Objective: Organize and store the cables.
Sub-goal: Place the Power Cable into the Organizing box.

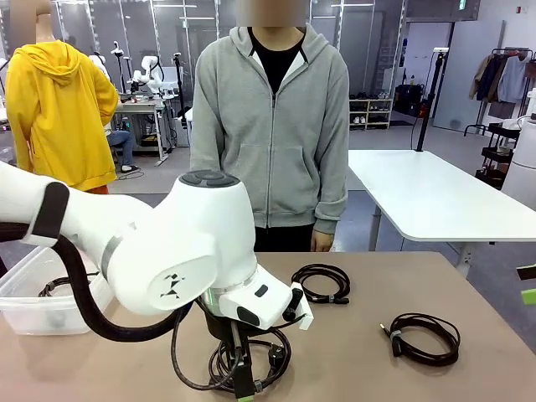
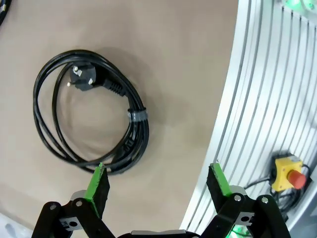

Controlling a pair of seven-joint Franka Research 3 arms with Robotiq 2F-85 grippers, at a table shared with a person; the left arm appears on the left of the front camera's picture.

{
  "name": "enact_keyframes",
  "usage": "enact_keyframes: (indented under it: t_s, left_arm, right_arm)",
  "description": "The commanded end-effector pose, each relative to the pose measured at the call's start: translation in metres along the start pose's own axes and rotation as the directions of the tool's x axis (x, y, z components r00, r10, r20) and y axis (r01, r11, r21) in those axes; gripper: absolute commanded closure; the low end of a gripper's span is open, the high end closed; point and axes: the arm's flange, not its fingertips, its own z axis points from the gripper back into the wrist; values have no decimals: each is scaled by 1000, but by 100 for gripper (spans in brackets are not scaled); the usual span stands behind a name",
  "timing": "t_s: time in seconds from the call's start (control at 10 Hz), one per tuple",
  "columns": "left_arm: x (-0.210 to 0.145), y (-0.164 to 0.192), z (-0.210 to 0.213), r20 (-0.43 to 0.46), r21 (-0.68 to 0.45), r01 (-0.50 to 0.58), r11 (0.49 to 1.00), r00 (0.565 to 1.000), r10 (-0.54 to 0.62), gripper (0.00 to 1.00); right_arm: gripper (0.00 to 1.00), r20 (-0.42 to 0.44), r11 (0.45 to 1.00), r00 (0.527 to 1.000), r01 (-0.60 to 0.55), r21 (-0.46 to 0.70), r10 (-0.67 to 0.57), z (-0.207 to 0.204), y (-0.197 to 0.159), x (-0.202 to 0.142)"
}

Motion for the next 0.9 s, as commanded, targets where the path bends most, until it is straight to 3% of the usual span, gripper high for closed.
enact_keyframes:
  t_s: [0.0, 0.8]
  left_arm:
    - [14, 6, -26, -6, 30, -55, 998, 998, 56, 0]
    - [24, 19, -70, 22, 76, -79, 994, 997, 78, 0]
  right_arm:
    - [0, 14, 1000, 1000, -22, 0, 22, 1, -2, -1]
    - [0, 14, 1000, 1000, -22, 0, 22, 1, -2, -1]
